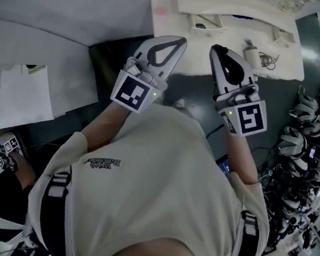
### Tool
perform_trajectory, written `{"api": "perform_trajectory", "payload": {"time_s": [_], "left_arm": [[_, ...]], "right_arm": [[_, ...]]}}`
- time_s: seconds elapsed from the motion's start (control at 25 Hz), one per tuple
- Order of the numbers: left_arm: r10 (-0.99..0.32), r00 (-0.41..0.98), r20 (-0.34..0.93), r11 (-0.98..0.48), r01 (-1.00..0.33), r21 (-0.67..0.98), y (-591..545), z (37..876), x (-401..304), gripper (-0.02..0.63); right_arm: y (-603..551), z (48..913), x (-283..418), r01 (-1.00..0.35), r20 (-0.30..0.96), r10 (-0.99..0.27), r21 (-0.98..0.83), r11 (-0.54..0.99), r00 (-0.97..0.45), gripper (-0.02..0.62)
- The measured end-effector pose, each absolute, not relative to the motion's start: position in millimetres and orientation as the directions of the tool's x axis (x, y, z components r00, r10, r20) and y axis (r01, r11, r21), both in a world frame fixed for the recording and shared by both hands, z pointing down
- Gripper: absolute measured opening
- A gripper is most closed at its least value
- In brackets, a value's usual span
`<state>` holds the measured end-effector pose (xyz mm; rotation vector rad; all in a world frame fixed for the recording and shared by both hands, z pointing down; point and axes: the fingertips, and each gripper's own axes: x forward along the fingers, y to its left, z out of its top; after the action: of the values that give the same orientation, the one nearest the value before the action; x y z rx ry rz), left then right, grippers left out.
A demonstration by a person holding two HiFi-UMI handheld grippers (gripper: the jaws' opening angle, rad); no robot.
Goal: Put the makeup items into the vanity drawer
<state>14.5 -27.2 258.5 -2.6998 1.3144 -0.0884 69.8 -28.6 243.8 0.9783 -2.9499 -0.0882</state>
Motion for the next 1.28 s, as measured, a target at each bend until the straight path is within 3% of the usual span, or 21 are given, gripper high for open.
{"api": "perform_trajectory", "payload": {"time_s": [0.56, 1.28], "left_arm": [[-0.813, 0.581, -0.039, -0.570, -0.807, -0.155, -27.3, 241.9, 7.3, 0.012], [-0.779, 0.627, -0.006, -0.621, -0.774, -0.121, -28.8, 256.9, 7.2, 0.012]], "right_arm": [[-22.8, 249.8, 82.5, -0.613, 0.021, -0.613, -0.011, 0.790, -0.790, 0.005], [-26.7, 274.0, 74.2, -0.620, 0.084, -0.616, -0.030, 0.784, -0.783, 0.005]]}}
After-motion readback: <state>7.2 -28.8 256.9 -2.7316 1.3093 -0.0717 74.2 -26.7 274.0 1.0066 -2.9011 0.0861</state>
